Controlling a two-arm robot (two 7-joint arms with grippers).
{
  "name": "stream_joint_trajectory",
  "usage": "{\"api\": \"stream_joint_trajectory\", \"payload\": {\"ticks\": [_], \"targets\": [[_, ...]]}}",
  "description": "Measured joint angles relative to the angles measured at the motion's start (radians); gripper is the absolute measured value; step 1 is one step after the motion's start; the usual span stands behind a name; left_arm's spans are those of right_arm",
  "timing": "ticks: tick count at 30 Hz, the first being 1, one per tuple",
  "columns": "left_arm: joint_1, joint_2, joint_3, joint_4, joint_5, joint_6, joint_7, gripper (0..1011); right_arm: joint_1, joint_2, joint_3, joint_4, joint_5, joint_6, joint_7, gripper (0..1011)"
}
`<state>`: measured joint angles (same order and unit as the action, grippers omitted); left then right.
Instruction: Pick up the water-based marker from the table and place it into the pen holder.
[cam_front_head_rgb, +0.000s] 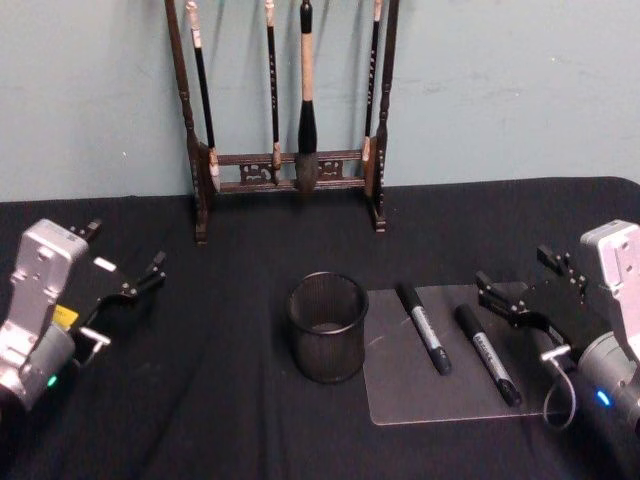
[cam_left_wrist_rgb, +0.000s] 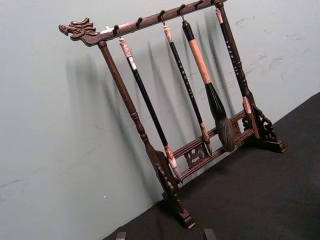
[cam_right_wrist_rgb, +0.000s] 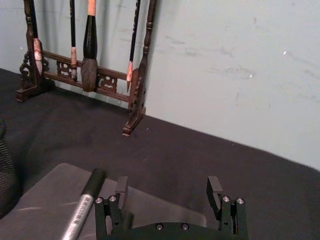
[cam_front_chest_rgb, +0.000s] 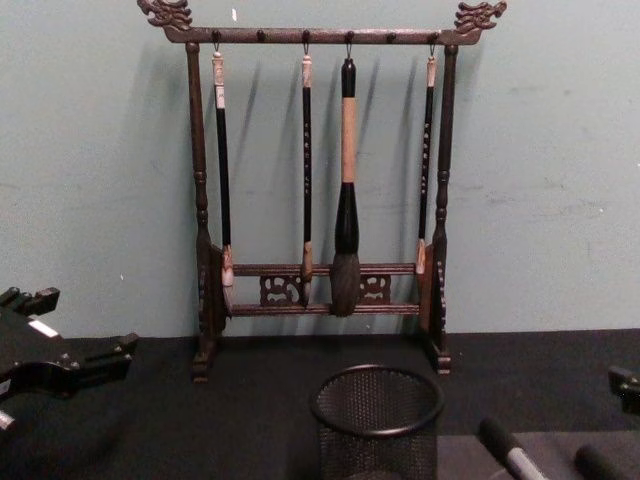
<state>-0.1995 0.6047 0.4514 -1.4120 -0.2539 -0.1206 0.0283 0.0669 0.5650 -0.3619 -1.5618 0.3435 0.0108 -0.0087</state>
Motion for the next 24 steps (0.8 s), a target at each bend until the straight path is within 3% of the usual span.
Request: {"api": "stream_joint_trajectory", "payload": {"ticks": [9, 24], "targets": [[0.0, 0.0, 0.0, 0.0, 0.0, 0.0, 0.0, 1001, -0.051, -0.022, 0.019, -0.061, 0.013, 0.08, 0.005, 1002], [0.0, 0.0, 0.0, 0.0, 0.0, 0.0, 0.0, 1001, -0.064, -0.06, 0.032, -0.065, -0.02, 0.166, 0.013, 1002]]}}
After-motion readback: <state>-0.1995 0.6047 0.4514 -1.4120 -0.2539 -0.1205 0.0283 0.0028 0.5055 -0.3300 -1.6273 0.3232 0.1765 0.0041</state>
